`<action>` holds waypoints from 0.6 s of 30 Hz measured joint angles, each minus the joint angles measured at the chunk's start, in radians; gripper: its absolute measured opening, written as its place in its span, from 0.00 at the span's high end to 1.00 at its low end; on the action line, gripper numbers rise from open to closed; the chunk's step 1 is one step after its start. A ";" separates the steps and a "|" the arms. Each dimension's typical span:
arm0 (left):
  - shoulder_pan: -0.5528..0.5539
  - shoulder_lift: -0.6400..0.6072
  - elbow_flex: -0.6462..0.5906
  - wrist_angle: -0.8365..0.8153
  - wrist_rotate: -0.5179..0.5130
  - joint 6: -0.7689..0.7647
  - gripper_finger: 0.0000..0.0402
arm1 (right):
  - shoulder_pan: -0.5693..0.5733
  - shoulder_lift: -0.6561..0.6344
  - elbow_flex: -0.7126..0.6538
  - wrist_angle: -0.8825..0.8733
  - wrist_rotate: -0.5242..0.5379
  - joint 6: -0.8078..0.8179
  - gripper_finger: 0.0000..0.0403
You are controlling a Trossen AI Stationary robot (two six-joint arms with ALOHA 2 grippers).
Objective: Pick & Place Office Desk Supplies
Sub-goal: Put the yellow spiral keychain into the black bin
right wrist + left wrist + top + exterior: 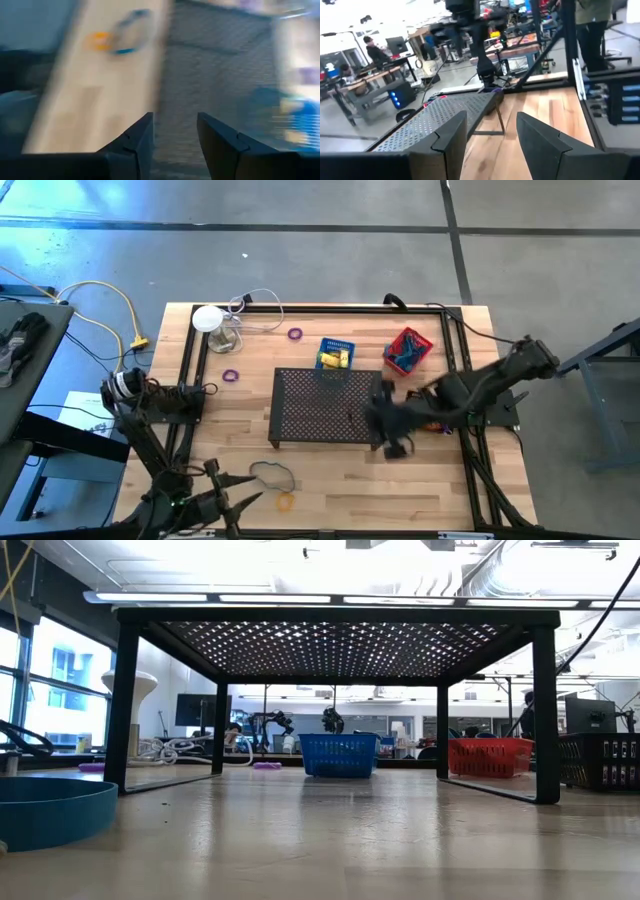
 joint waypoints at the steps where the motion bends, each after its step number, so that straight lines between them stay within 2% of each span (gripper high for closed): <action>1: -0.009 0.000 -0.002 -0.033 -0.001 -0.029 0.59 | 0.030 0.001 0.000 0.004 -0.049 0.025 0.66; 4: -0.037 0.000 -0.006 -0.133 0.051 -0.160 0.59 | 0.104 0.020 0.000 0.040 -0.150 0.097 0.66; 6: -0.053 0.000 -0.006 -0.234 0.181 -0.276 0.59 | 0.157 0.036 -0.008 0.066 -0.170 0.144 0.66; 8: -0.061 0.001 -0.006 -0.336 0.353 -0.383 0.59 | 0.203 0.054 -0.017 0.087 -0.184 0.177 0.66; 11: -0.048 0.001 -0.006 -0.453 0.502 -0.545 0.59 | 0.261 0.089 -0.025 0.118 -0.189 0.216 0.66; 15: 0.007 0.001 -0.006 -0.609 0.553 -0.765 0.59 | 0.311 0.150 -0.027 0.143 -0.172 0.289 0.66; 18: 0.055 0.001 -0.006 -0.737 0.739 -0.890 0.59 | 0.343 0.204 -0.027 0.192 -0.122 0.333 0.66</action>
